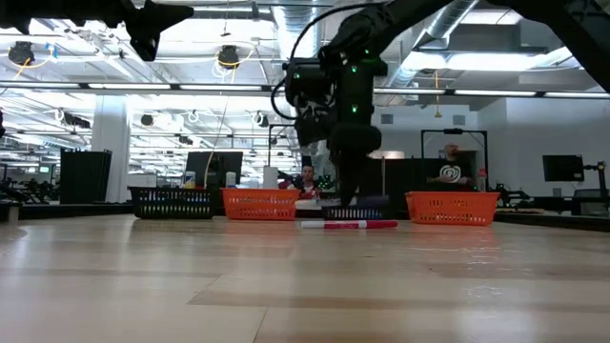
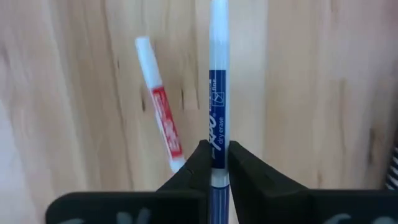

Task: Pick & Place Markers
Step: Put the thin blue marker pen into the right orange bin

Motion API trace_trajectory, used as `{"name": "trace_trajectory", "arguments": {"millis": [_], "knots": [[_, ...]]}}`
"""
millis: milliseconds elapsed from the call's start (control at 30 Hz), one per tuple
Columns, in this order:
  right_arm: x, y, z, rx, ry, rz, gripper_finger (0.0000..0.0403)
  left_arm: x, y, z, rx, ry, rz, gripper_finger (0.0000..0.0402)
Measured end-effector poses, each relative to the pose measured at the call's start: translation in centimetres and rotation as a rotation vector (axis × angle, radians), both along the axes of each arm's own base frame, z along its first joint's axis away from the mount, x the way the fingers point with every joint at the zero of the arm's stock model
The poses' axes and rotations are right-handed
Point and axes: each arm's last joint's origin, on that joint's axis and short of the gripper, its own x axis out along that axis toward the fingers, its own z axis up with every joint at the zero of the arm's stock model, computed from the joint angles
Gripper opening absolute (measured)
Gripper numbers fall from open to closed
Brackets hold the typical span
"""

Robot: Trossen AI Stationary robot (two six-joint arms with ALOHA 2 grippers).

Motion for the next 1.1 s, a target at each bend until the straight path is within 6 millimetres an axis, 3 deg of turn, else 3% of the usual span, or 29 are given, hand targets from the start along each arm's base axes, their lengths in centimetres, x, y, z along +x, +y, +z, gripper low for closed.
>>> {"name": "trace_trajectory", "arguments": {"millis": [300, 467, 700, 900, 1100], "knots": [[-0.5, -0.3, 4.5, 0.023, 0.099, 0.019, 0.0035, 0.0, 0.0, 0.0, 0.000, 0.000, 0.000, 0.0190], [-1.9, -1.5, 7.4, 0.022, 0.090, -0.013, 0.0022, 0.0, 0.0, 0.0, 0.000, 0.000, 0.000, 0.0190], [-6.2, -3.3, 13.2, -0.047, 0.019, -0.122, 0.0033, 0.0, 0.0, 0.0, 0.001, 0.000, 0.000, 0.0190], [-11.2, -4.4, 18.7, -0.131, -0.089, -0.220, 0.0022, 0.0, 0.0, 0.0, 0.002, 0.000, 0.000, 0.0190], [-15.9, -5.3, 21.9, -0.243, -0.111, -0.328, 0.0035, 0.0, 0.0, 0.0, 0.004, -0.002, 0.000, 0.0190]]}}
